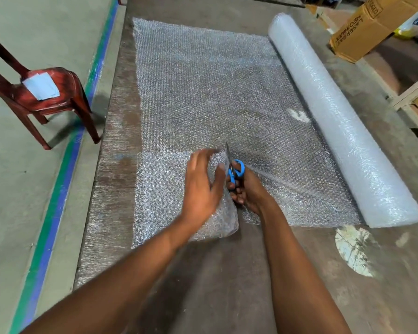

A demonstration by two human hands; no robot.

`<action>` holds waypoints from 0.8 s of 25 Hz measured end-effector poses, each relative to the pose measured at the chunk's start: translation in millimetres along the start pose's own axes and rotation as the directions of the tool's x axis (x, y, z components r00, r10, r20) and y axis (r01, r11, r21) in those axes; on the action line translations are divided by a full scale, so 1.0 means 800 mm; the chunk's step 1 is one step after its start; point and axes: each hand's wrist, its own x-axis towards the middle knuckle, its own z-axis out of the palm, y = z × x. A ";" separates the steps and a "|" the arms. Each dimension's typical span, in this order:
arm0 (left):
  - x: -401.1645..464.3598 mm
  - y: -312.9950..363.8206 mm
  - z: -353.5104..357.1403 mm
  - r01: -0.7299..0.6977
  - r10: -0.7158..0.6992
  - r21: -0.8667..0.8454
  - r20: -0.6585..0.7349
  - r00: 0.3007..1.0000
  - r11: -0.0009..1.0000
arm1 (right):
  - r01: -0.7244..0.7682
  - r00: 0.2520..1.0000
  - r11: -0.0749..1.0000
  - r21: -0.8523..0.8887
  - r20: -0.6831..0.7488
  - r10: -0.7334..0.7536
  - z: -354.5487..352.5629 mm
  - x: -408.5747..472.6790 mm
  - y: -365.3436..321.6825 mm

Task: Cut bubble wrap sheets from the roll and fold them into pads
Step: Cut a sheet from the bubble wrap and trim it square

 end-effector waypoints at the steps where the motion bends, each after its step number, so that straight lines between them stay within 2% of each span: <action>1: 0.035 -0.011 -0.002 -0.015 0.008 0.130 0.053 0.999 0.991 | 0.001 1.000 1.000 -0.002 0.004 -0.001 0.000 0.000 0.001; 2: 0.067 -0.027 -0.003 -0.042 -0.001 0.278 0.155 0.988 0.960 | 0.001 1.000 1.000 0.002 0.003 -0.001 0.000 0.000 0.001; 4: 0.103 -0.070 -0.006 -0.149 -0.076 0.550 0.364 0.928 0.822 | 0.000 1.000 1.000 0.012 -0.010 0.000 0.002 0.003 0.001; 6: 0.105 -0.110 -0.012 -0.279 -0.123 0.663 0.492 0.862 0.695 | -0.003 1.000 1.000 -0.011 -0.018 0.003 0.007 0.007 -0.002; 7: 0.101 -0.121 -0.015 -0.307 -0.128 0.671 0.517 0.846 0.675 | -0.003 1.000 1.000 -0.028 -0.022 0.003 0.009 0.010 -0.003; 13: 0.100 -0.126 -0.014 -0.293 -0.137 0.685 0.499 0.856 0.667 | -0.003 0.998 0.997 -0.084 -0.056 -0.002 0.003 0.025 -0.001; 20: 0.099 -0.128 -0.013 -0.287 -0.124 0.683 0.485 0.866 0.671 | -0.003 1.000 0.999 -0.045 0.006 0.004 -0.002 0.037 -0.018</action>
